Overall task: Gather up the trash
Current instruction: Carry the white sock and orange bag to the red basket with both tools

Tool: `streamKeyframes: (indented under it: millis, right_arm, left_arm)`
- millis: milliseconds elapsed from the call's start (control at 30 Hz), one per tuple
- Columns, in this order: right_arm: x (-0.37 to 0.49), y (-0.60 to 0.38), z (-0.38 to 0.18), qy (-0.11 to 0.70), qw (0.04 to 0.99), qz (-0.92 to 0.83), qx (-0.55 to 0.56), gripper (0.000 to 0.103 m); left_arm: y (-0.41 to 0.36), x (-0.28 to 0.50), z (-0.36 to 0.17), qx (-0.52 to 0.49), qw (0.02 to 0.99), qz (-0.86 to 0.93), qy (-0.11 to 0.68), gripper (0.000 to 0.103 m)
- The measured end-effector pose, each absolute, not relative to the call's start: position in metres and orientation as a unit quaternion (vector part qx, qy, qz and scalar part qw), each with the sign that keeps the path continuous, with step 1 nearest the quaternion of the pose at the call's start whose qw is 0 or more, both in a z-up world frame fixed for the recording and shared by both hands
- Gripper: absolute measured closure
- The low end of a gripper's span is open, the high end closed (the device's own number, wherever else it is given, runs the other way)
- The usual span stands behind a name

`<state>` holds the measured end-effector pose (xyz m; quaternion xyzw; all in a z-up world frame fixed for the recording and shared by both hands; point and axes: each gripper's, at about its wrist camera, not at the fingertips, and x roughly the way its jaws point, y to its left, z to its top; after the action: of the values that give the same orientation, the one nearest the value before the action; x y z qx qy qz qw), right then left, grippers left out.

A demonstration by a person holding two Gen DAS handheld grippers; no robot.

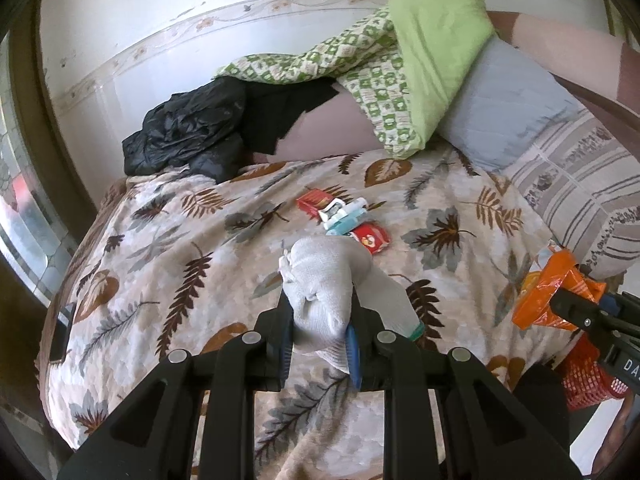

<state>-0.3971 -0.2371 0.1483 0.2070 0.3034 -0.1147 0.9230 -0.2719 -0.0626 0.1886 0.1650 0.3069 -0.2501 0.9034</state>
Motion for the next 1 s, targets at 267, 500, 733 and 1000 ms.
streamKeyframes:
  millis: [267,500,733,1000]
  right_arm:
    - [-0.421,-0.257,0.145,0.298,0.918,-0.151,0.212,0.062]
    - [-0.456,-0.281,0.144,0.287,0.910,-0.202,0.222,0.062]
    - [-0.493,-0.313,0.139,0.281,0.893,-0.252,0.247,0.062]
    - [-0.548,-0.346,0.126,0.272,0.867,-0.316,0.273,0.062]
  left_arm:
    - [-0.090,-0.283,0.191,0.175,0.890,-0.289,0.305,0.082]
    - [-0.137,-0.306,0.196,0.201,0.873,-0.343,0.282,0.082]
    - [-0.187,-0.338,0.199,0.229,0.850,-0.397,0.261,0.082]
    - [-0.253,-0.383,0.190,0.261,0.805,-0.469,0.253,0.082]
